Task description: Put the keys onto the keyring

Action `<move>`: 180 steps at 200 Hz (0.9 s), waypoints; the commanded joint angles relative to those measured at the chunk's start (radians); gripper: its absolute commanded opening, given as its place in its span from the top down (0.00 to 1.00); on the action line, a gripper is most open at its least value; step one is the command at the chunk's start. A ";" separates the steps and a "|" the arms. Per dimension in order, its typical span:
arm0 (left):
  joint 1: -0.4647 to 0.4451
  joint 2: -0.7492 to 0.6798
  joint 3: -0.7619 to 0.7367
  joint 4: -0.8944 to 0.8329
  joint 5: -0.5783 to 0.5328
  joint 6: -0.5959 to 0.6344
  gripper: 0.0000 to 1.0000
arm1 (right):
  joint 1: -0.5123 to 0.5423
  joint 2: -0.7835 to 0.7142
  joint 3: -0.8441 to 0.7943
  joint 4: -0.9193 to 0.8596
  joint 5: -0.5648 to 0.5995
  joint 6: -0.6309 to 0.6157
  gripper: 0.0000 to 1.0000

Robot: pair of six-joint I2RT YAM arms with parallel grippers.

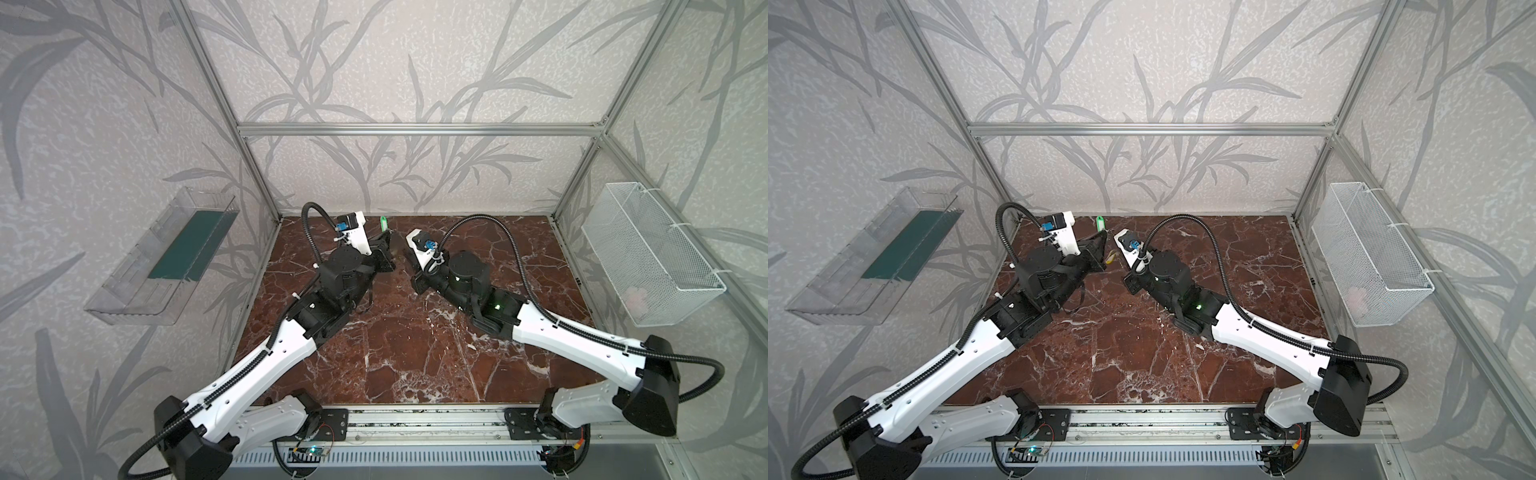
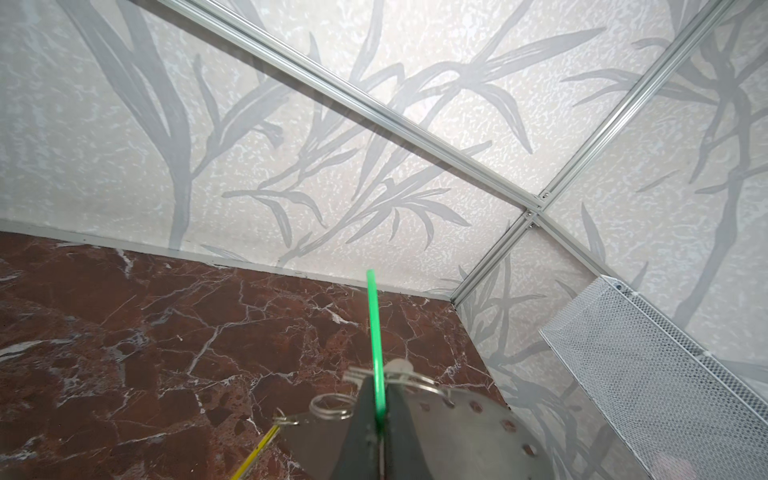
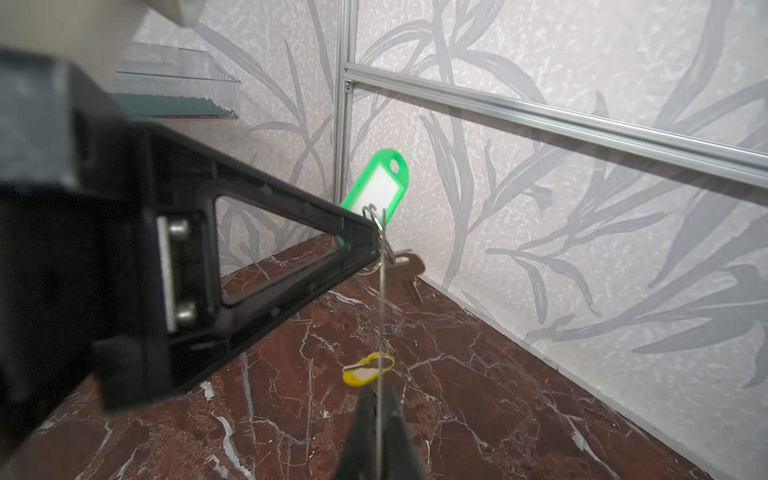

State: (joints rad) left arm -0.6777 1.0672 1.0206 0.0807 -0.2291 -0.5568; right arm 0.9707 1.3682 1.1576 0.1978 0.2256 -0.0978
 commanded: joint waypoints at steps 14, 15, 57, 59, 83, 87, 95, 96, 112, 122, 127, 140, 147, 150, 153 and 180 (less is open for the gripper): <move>-0.003 -0.037 -0.018 0.048 -0.006 0.007 0.85 | -0.011 -0.074 0.010 -0.042 -0.049 -0.036 1.00; -0.003 -0.040 -0.019 0.048 -0.007 0.008 0.84 | -0.012 -0.074 0.010 -0.045 -0.051 -0.037 1.00; -0.002 -0.107 -0.068 0.054 -0.044 0.057 0.70 | -0.088 -0.131 0.051 -0.197 -0.203 -0.035 1.00; -0.003 -0.110 -0.070 0.052 -0.046 0.061 0.70 | -0.093 -0.133 0.053 -0.205 -0.211 -0.034 1.00; -0.001 -0.153 -0.091 0.037 -0.058 0.104 0.68 | -0.163 -0.172 0.073 -0.288 -0.335 -0.024 1.00; 0.000 -0.162 -0.096 0.037 -0.057 0.112 0.67 | -0.178 -0.177 0.076 -0.302 -0.363 -0.023 1.00; -0.001 -0.175 -0.105 0.039 -0.049 0.130 0.66 | -0.214 -0.187 0.086 -0.330 -0.430 -0.016 1.00; -0.001 -0.175 -0.106 0.039 -0.047 0.133 0.66 | -0.218 -0.188 0.088 -0.334 -0.437 -0.015 1.00; -0.001 -0.192 -0.117 0.039 -0.013 0.176 0.65 | -0.293 -0.199 0.116 -0.400 -0.571 -0.010 1.00; -0.002 -0.199 -0.121 0.036 0.022 0.203 0.64 | -0.332 -0.205 0.141 -0.446 -0.641 -0.016 1.00; -0.001 -0.200 -0.124 0.036 0.044 0.218 0.64 | -0.352 -0.207 0.152 -0.467 -0.677 -0.023 1.00; -0.001 -0.199 -0.124 0.030 0.091 0.252 0.62 | -0.399 -0.207 0.183 -0.523 -0.771 -0.038 1.00; -0.001 -0.196 -0.123 0.028 0.123 0.268 0.62 | -0.419 -0.206 0.201 -0.555 -0.811 -0.051 1.00; -0.001 -0.196 -0.123 0.029 0.138 0.273 0.61 | -0.426 -0.204 0.208 -0.568 -0.827 -0.059 1.00; -0.001 -0.192 -0.124 0.030 0.152 0.279 0.61 | -0.432 -0.203 0.216 -0.580 -0.844 -0.066 1.00; -0.001 -0.156 -0.112 0.059 0.289 0.313 0.60 | -0.476 -0.189 0.258 -0.669 -0.968 -0.125 1.00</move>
State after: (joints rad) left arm -0.6800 0.8864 0.9066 0.1062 -0.0929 -0.3092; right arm 0.5201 1.1900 1.3682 -0.3603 -0.5373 -0.1612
